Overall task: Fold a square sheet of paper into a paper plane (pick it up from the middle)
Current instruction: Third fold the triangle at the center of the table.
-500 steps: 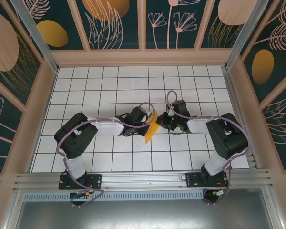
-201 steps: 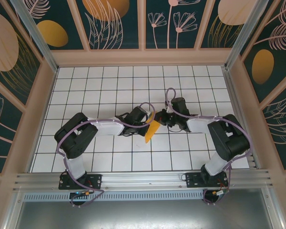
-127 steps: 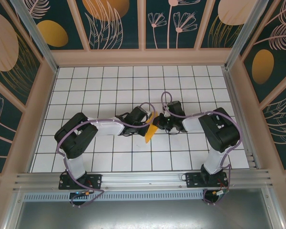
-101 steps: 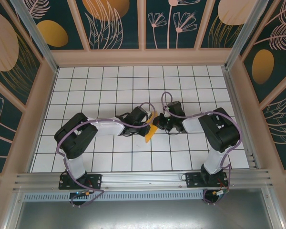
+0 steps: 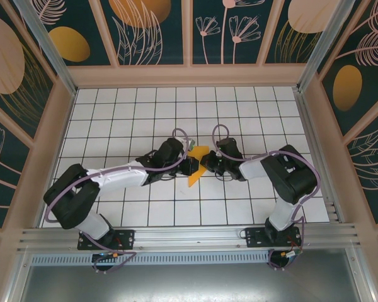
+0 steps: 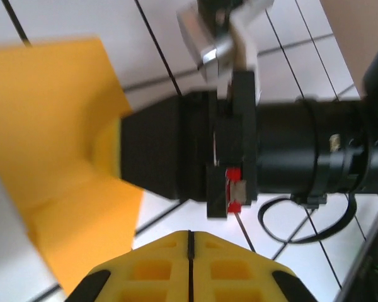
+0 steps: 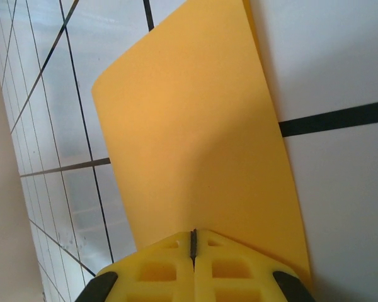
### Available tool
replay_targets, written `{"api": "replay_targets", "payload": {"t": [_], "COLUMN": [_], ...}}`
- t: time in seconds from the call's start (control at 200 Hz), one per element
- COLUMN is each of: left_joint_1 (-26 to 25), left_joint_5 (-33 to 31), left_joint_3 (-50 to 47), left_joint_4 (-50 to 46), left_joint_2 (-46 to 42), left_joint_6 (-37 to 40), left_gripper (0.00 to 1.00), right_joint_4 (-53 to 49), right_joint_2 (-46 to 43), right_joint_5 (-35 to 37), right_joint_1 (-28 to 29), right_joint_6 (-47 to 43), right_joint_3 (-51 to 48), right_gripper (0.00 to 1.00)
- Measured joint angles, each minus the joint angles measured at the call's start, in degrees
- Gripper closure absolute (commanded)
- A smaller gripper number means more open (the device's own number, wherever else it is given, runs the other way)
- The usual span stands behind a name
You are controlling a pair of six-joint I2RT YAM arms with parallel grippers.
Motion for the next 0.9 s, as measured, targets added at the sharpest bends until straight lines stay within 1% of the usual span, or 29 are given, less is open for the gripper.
{"api": "replay_targets", "payload": {"t": [0.09, 0.2, 0.34, 0.555, 0.771, 0.896], "left_joint_1": [0.00, 0.00, 0.00, 0.11, 0.24, 0.22], "left_joint_5": [2.25, 4.04, 4.50, 5.38, 5.84, 5.88], "left_joint_3": [-1.51, -1.51, -1.51, -1.57, -7.89, -11.17], "left_joint_4": [1.62, 3.21, 3.76, 4.07, 13.03, 15.17], "left_joint_2": [3.61, 8.07, 11.08, 12.35, 10.73, 8.74], "left_joint_6": [-3.48, -5.90, -7.43, -7.67, -9.57, -10.84], "left_gripper": [0.97, 0.98, 0.98, 0.98, 0.97, 0.95], "right_joint_4": [0.09, 0.07, 0.07, -0.04, -0.42, -0.85], "right_joint_2": [-0.11, -0.15, -0.15, -0.15, -0.15, -0.13], "right_joint_5": [0.57, 0.94, 1.01, 1.01, 0.83, 0.72], "right_joint_1": [0.17, 0.33, 0.35, 0.35, 0.35, 0.35], "right_joint_6": [0.42, 0.44, 0.42, 0.37, 0.35, 0.33], "right_joint_3": [-0.11, -0.11, -0.11, -0.09, 0.02, 0.20], "right_gripper": [1.00, 1.00, 1.00, 1.00, 1.00, 1.00]}}
